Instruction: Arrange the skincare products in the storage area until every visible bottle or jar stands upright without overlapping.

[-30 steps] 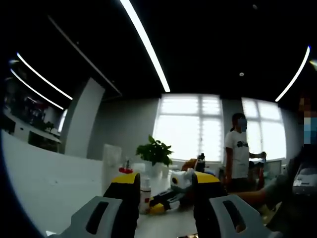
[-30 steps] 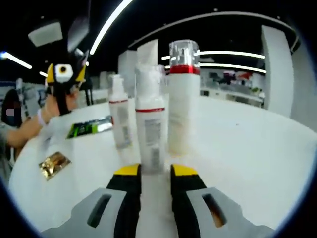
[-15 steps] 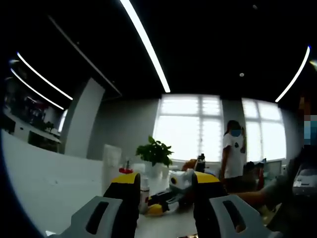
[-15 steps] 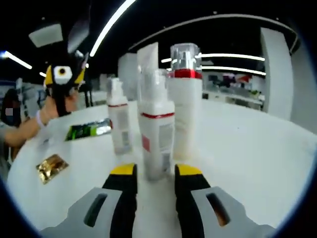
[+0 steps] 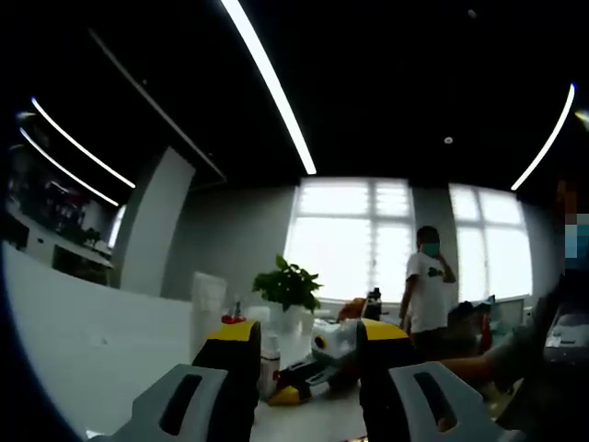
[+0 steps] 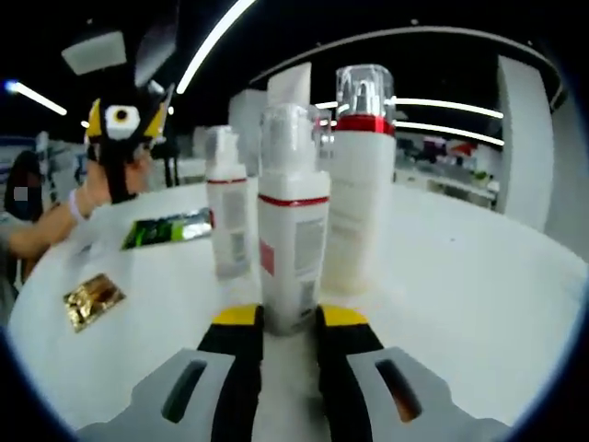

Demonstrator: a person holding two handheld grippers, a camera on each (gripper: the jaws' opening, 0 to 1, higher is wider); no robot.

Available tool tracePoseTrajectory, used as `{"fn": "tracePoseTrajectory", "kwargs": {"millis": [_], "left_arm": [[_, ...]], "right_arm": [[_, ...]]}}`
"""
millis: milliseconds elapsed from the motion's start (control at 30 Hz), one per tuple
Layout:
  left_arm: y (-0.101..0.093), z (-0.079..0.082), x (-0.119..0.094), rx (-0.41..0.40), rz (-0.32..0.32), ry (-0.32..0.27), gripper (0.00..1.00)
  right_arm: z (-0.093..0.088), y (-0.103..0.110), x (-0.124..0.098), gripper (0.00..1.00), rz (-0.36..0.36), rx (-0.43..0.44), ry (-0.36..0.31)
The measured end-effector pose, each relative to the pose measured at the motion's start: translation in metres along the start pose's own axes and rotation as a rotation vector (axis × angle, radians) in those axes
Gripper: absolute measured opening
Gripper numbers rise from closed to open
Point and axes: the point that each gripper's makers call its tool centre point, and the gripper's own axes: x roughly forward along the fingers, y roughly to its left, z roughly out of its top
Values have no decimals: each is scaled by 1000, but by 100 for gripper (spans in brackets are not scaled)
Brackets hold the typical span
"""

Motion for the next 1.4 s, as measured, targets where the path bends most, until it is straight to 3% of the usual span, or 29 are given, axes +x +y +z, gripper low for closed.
{"fn": "tracePoseTrajectory", "kwargs": {"millis": [267,333,433,500,633,767,967,1100,1267,1333,1400], "left_arm": [[0,-2,0,0,4,3,43],[0,-1,-1,0,4,2,43],[1,0,-1,-2,5,0,43],[2,0,-1,-3,7,-1,43],[4,1,-2,-2,16,0,45],[7,2,-2,7,33,-6,49],[14,3,-3,21,74,-9,58],[30,-4,-5,55,154,38,67],[45,-7,-9,84,242,59,74],[54,-6,-13,89,294,59,75],[65,-4,-20,81,356,56,75]], "right_arm": [[-1,3,-3,21,18,8,0],[2,6,-7,30,38,24,-14],[16,15,-17,48,95,75,-98],[20,14,-25,57,98,73,-121],[51,-3,-42,63,48,122,-288],[84,-10,-62,73,61,228,-474],[118,-13,-90,72,88,294,-668],[138,0,-102,73,169,353,-751],[149,56,-111,75,398,320,-762],[155,74,-112,73,481,305,-771],[159,83,-109,62,499,285,-762]]}}
